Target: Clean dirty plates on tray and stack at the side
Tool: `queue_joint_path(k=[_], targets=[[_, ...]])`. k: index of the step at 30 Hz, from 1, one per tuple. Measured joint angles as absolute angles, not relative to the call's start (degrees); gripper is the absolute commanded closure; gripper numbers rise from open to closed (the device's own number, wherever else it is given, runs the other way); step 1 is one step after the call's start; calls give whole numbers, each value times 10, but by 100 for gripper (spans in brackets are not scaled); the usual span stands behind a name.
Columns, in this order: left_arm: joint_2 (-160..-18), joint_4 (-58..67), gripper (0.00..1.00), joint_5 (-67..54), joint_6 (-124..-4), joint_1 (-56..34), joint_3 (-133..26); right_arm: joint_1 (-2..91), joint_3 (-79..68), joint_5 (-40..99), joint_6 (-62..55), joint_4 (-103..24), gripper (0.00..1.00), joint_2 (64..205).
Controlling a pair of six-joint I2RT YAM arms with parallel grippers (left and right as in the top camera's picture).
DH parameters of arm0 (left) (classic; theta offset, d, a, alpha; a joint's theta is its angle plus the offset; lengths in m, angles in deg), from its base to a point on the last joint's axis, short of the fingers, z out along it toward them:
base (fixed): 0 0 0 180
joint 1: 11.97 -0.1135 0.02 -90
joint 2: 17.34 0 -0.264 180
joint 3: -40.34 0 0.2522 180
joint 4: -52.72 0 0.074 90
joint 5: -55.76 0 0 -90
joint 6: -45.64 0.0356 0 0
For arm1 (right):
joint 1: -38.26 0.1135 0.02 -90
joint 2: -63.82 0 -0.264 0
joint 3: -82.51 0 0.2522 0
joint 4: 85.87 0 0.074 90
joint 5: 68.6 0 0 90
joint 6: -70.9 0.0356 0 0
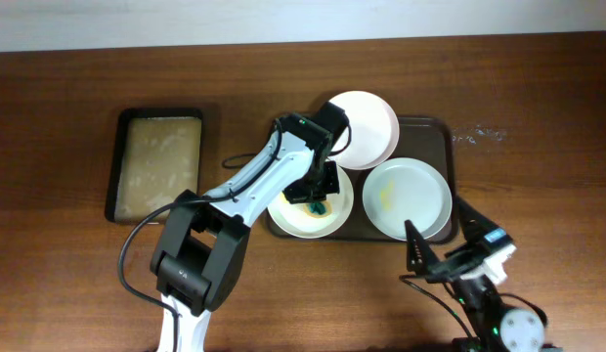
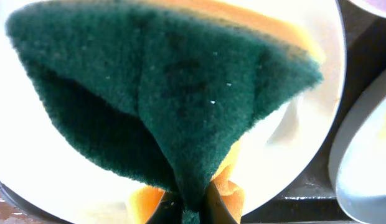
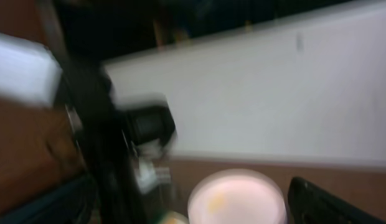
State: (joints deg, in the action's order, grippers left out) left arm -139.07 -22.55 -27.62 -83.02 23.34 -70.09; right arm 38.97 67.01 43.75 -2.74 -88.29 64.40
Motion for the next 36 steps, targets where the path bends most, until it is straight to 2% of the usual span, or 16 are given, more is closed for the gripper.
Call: queue_joint_path(k=[2, 3, 4, 5, 6, 7, 8, 9, 10, 12, 13, 14, 19, 26, 33, 36], targets=[[-1391, -191, 100, -275, -830, 233, -681, 389, 607, 407, -11, -823, 2, 648], [-1390, -175, 83, -271, -830, 233, -670, 389, 558, 386, -14, -772, 2, 661], [-1390, -149, 39, -265, -830, 233, -653, 389, 496, 368, -27, -716, 2, 684], [-1390, -132, 0, -259, -828, 233, -638, 389, 447, 359, -37, -664, 2, 705], [-1390, -120, 0, -256, -832, 233, -629, 389, 398, 354, -51, -622, 2, 733], [-1390, -113, 13, -254, -832, 233, -624, 389, 352, 351, -61, -585, 2, 767], [-1390, -111, 37, -252, -832, 233, -618, 389, 307, 362, -70, -552, 2, 808], [-1387, -111, 70, -250, -833, 233, -617, 388, 277, 390, -76, -531, 1, 843], [-1386, -111, 78, -250, -835, 234, -617, 388, 262, 420, -78, -526, 2, 869], [-1386, -112, 80, -248, -830, 232, -612, 388, 254, 470, -84, -525, 2, 908], [-1386, -114, 86, -247, -828, 231, -612, 388, 254, 482, -86, -521, 2, 919], [-1386, -118, 100, -246, -828, 230, -612, 388, 254, 496, -86, -519, 2, 936], [-1386, -156, 100, -267, -823, 216, -612, 388, 254, 513, -88, -499, 2, 988], [-1385, -242, 100, -341, -823, 170, -619, 388, 252, 427, -57, -421, 2, 1045], [-1345, -201, 100, -340, -824, 140, -637, 388, 252, 436, -41, -421, 2, 1058], [-1335, -179, 100, -281, -824, 140, -641, 388, 252, 453, -41, -424, 2, 1080]])
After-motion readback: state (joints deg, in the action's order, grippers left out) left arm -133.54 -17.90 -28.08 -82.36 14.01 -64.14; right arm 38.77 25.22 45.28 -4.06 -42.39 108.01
